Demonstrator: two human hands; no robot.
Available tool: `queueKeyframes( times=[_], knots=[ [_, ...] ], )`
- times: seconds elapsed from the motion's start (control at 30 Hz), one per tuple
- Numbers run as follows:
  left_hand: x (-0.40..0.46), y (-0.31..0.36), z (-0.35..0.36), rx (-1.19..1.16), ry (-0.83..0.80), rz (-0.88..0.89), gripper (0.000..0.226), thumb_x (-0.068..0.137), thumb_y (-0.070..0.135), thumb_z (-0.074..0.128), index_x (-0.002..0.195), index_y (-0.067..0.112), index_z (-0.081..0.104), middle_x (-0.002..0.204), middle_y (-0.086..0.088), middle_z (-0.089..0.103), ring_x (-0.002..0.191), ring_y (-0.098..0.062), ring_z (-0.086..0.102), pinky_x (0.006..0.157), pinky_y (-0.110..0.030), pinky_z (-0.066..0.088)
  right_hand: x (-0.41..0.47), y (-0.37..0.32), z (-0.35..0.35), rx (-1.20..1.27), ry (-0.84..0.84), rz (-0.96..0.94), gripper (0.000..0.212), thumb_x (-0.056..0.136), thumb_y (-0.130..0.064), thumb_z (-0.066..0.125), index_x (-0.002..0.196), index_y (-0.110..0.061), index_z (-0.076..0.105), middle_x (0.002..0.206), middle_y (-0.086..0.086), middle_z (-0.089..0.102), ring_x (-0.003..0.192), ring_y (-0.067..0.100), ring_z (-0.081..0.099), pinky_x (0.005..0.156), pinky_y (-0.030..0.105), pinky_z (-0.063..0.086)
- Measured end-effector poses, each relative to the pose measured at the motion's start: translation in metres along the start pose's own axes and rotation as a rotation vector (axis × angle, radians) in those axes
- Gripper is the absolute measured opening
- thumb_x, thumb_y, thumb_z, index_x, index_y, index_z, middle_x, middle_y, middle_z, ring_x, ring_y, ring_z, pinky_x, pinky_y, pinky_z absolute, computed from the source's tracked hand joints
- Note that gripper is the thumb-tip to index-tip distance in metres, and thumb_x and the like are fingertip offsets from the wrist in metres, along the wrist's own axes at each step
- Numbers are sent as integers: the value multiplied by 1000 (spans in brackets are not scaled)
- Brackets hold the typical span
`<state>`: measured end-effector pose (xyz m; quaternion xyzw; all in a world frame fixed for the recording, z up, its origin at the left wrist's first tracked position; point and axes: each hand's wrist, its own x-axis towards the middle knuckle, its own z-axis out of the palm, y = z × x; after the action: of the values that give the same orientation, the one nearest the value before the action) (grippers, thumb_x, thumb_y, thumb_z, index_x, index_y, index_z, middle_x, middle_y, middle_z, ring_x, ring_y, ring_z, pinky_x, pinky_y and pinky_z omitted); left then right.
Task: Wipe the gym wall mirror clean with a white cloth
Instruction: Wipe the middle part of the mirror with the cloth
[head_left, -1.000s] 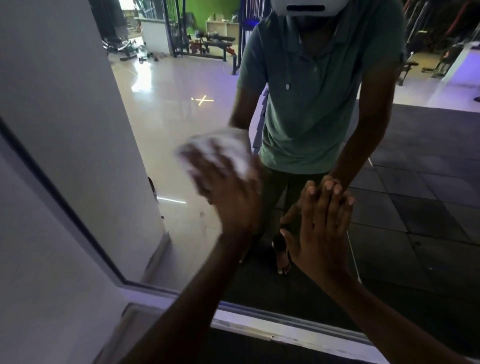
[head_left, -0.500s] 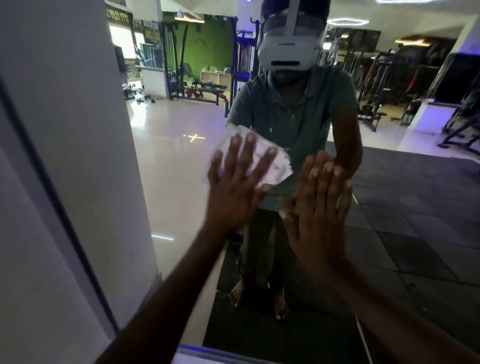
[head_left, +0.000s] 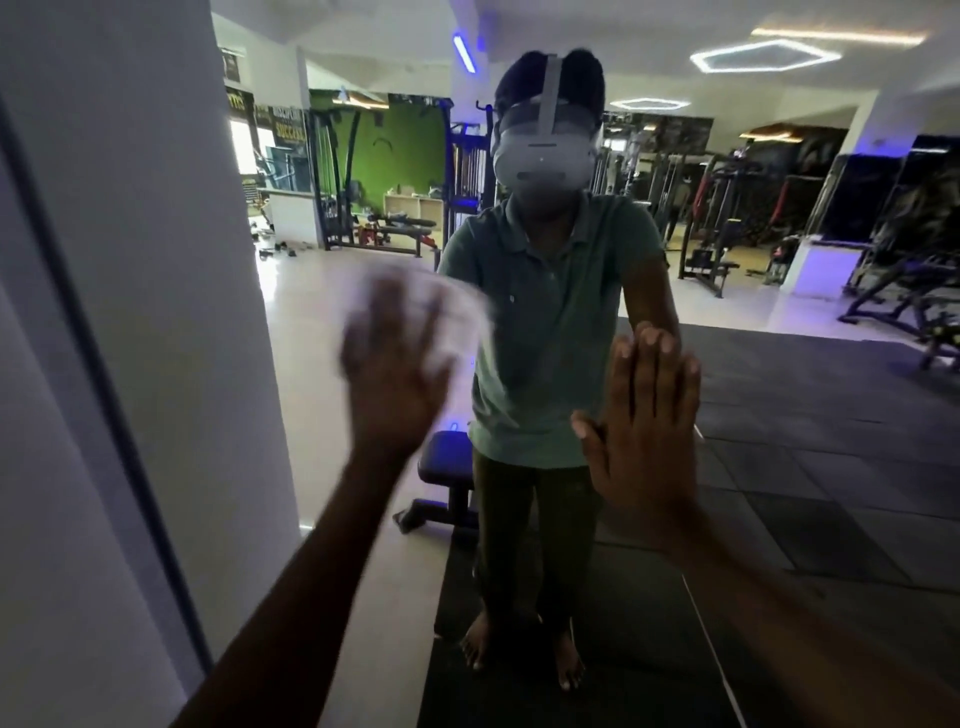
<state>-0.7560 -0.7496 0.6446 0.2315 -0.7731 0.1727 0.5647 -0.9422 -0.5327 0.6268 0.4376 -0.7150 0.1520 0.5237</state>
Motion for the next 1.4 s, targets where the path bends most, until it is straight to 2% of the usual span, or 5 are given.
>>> queueKeyframes(
  times=[0.13,0.33,0.5,0.7,1.4],
  knots=[
    [5,7,-1,-23,216,-833,63,112,43,28,168,17,17,172,-25,17,161,-39,16,124,-58,24,-2,-3,6,30,10,39,83,109,-56,33,165,1,13,172,29,9,162,45,2,130,62,5],
    [-41,55,8,-21,-150,285,69,108,50,37,169,34,8,176,-6,-9,164,-29,-1,130,-47,2,-3,-3,8,46,37,45,81,109,-54,29,166,0,9,172,29,8,162,45,3,129,62,5],
    [13,28,0,7,195,-734,67,109,45,29,168,16,16,172,-25,15,161,-41,14,126,-57,21,-5,-6,17,72,57,72,82,108,-54,32,168,-3,7,174,24,2,162,44,6,129,63,8],
    [34,90,-4,-35,-52,169,66,109,53,33,168,29,16,174,-15,3,163,-33,-2,129,-52,3,-6,-3,11,90,13,50,84,107,-52,37,167,-2,6,174,25,3,162,42,5,127,67,16],
    [23,92,-9,-14,-59,-94,68,110,52,23,168,22,4,173,-23,1,161,-42,4,128,-59,11,-2,3,-17,144,-59,-21,84,105,-42,51,165,3,14,175,23,4,163,40,5,127,67,15]
  ],
)
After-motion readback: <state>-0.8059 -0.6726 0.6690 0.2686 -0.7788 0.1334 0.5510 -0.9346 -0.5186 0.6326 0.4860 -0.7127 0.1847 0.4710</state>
